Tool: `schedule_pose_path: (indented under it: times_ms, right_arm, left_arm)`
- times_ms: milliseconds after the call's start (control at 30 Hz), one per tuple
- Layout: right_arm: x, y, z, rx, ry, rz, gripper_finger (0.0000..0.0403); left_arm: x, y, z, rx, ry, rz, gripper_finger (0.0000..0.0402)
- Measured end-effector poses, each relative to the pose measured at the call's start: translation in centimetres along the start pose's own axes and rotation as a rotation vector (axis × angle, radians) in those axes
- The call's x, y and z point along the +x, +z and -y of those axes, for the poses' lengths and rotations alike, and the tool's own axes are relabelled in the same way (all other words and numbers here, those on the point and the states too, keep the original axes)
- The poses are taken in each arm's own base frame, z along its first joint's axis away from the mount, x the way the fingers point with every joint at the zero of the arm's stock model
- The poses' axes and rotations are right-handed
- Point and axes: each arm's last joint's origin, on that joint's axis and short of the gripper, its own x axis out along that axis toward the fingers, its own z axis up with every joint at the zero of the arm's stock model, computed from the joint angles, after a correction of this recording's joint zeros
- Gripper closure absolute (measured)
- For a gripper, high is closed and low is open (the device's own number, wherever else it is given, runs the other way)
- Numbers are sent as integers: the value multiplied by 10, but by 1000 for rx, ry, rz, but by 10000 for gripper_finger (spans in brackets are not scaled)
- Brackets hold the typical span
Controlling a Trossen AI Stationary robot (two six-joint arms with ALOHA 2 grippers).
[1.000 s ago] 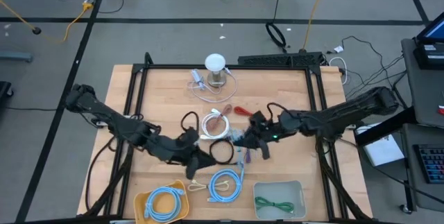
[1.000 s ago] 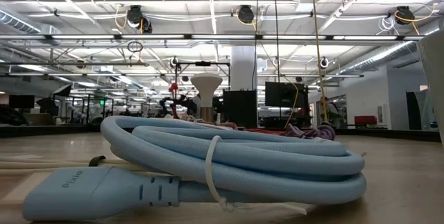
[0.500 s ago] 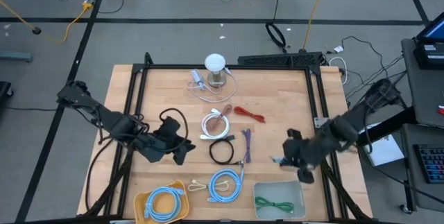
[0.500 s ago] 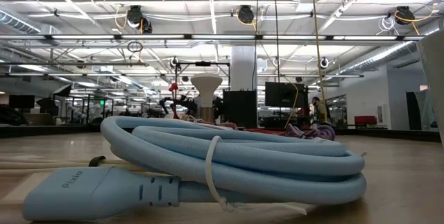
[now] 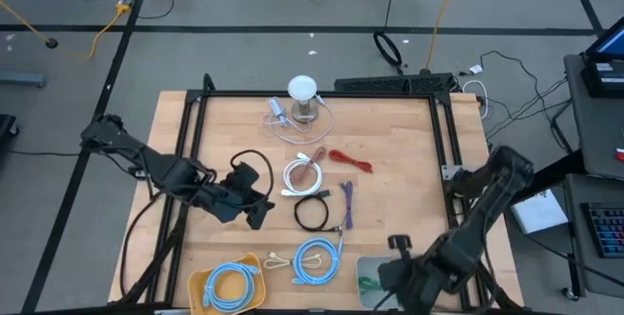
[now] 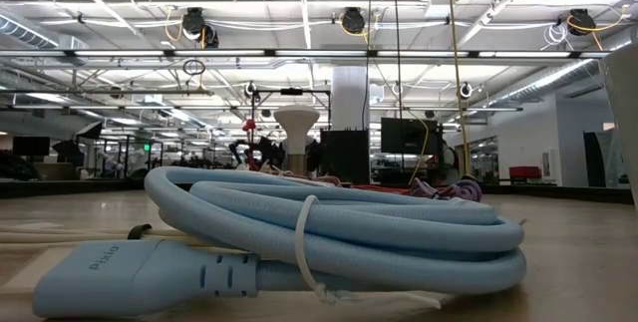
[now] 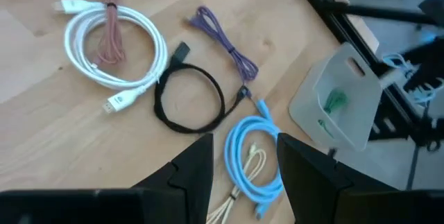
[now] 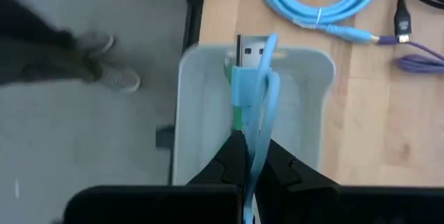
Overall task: Pick & Place USB Port
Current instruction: Put the blue charger cable into the gray bin
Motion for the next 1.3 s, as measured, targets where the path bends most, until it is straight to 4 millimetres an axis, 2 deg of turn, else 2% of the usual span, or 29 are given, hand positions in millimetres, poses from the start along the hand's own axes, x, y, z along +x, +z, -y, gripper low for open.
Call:
schedule_pose_path:
  times_ms: [233,467,767,1300]
  right_arm:
    - [29,9,-32,40,-59,4,402]
    - [60,7,-27,12,-198,-108,402]
    - [59,1,-15,11,-346,-144,402]
    - [59,1,-17,22,-321,-158,395]
  left_arm:
    - [-5,-11,5,49,-25,-13,240]
    - [-14,-26,10,48,-38,44,240]
    - [-20,-37,14,39,-63,27,240]
    - [-24,-44,15,36,-72,39,241]
